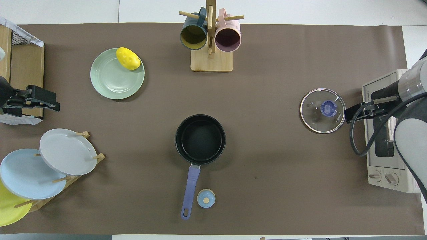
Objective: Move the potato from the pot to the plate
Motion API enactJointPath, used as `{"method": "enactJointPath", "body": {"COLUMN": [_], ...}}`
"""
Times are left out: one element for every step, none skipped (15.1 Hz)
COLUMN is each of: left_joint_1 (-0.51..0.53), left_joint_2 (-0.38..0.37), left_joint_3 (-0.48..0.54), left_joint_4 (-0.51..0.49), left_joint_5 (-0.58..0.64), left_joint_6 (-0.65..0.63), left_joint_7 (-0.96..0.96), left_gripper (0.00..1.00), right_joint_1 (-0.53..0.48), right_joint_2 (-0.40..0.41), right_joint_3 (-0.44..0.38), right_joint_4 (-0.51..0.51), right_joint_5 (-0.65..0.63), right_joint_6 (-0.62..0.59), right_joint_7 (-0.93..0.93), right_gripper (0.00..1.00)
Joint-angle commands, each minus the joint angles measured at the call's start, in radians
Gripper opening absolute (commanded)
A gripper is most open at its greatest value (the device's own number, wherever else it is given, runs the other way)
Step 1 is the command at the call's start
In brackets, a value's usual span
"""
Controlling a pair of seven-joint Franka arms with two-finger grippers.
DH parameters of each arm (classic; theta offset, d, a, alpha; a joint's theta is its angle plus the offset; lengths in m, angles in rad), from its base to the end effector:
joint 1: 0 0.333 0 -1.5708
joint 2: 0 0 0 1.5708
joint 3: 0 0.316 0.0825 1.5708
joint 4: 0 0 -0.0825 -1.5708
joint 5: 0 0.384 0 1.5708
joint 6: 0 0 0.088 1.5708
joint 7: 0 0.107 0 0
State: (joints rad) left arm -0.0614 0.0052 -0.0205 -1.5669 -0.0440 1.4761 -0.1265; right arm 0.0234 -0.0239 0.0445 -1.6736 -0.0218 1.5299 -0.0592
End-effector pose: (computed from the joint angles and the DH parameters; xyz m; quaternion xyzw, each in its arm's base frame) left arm 0.5433 -0.0496 0.6157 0.9984 0.0212 -0.0500 0.0169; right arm 0.5377 0.0344 0.5861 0.9961 0.0636 -0.0598 0.0117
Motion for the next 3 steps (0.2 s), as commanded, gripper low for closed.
{"method": "enactJointPath", "body": {"left_joint_1": [-0.009,-0.011,-0.012], "left_joint_2": [-0.019,-0.019,-0.019], "left_joint_3": [0.007,0.011,0.01], "left_joint_4": [-0.018,-0.015,-0.016], "left_joint_5": [0.018,0.018,0.018], "left_joint_6": [-0.008,-0.01,-0.011], "left_joint_7": [0.016,0.016,0.015], "left_gripper": [1.0,1.0,1.0], "right_joint_1": [-0.01,-0.01,-0.01], "right_joint_2": [0.002,0.002,0.002], "right_joint_3": [0.008,0.008,0.008], "right_joint_4": [0.003,0.003,0.003], "right_joint_5": [0.005,0.005,0.005], "right_joint_6": [-0.013,-0.013,-0.013], "right_joint_7": [0.018,0.018,0.018], "right_gripper": [1.0,1.0,1.0]}}
